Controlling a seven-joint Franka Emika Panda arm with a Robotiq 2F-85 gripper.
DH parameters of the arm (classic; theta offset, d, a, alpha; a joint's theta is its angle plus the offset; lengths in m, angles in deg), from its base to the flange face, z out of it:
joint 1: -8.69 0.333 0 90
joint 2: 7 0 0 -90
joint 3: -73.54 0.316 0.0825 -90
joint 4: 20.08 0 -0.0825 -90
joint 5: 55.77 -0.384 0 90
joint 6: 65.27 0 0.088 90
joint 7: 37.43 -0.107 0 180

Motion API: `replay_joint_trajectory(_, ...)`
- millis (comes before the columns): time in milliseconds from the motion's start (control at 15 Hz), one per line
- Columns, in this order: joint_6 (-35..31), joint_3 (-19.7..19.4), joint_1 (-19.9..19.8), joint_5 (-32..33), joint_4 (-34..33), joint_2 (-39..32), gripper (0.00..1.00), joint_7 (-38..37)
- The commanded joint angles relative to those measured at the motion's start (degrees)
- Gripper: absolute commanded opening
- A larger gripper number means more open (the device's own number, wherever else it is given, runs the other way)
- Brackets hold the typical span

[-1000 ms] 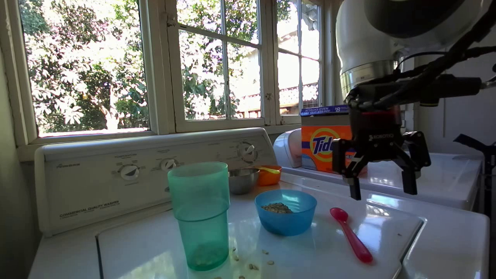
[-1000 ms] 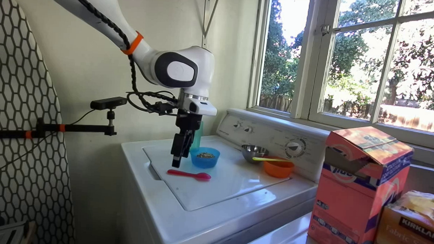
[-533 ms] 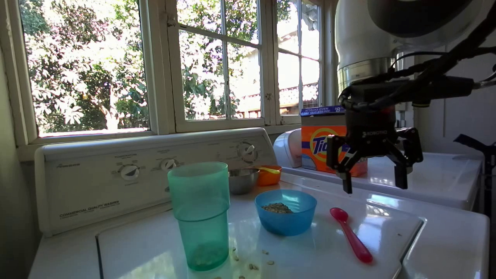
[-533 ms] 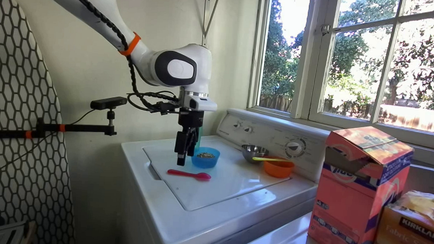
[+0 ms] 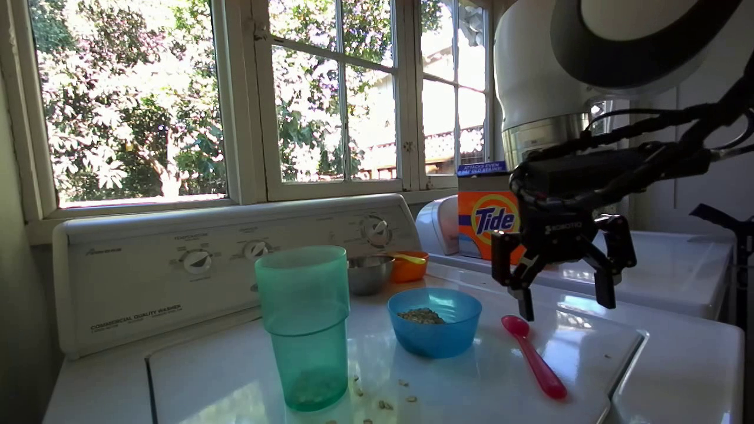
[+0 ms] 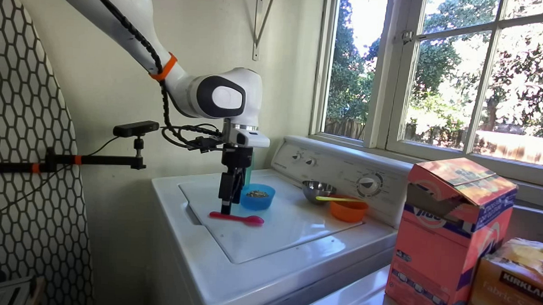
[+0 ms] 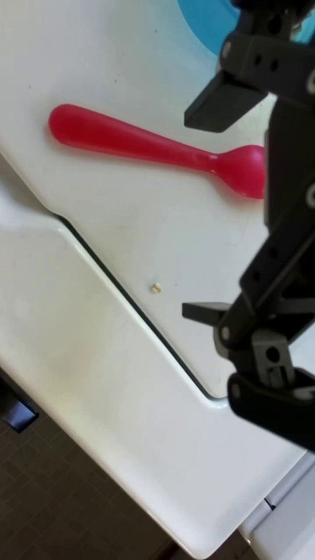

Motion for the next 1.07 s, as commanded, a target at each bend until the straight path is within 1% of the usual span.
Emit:
replay_joint_trajectory(0,-1.6,0.1,1.5,2.8,-1.9,-3.6,1.0,-1.7)
replay_joint_trajectory(67,-0.3,0.1,1.9,2.8,-2.7,-4.5,1.0,-1.3)
replay_joint_trajectory(133,1.4,0.2,2.3,2.7,-2.6,-3.8,1.0,0.4)
replay_joint_trajectory(200,-0.4,-0.4,2.0,1.3,-1.2,-2.6,1.0,0.2)
replay_joint_trajectory(400,-0.2,-0.3,2.6,1.4,-1.6,-3.3,1.0,0.4)
replay_joint_trajectory(467,-0.8,-0.2,2.9,2.0,-1.3,-3.2,1.0,-1.2)
replay_joint_trajectory(600,0.0,0.1,3.4,3.2,-3.1,-5.0,1.0,-3.4)
replay_joint_trajectory(733,-0.3,0.3,3.9,2.9,-3.7,-5.8,1.0,-4.0)
replay_joint_trajectory(1000,0.9,0.1,5.0,2.8,-7.0,-9.2,1.0,-5.2)
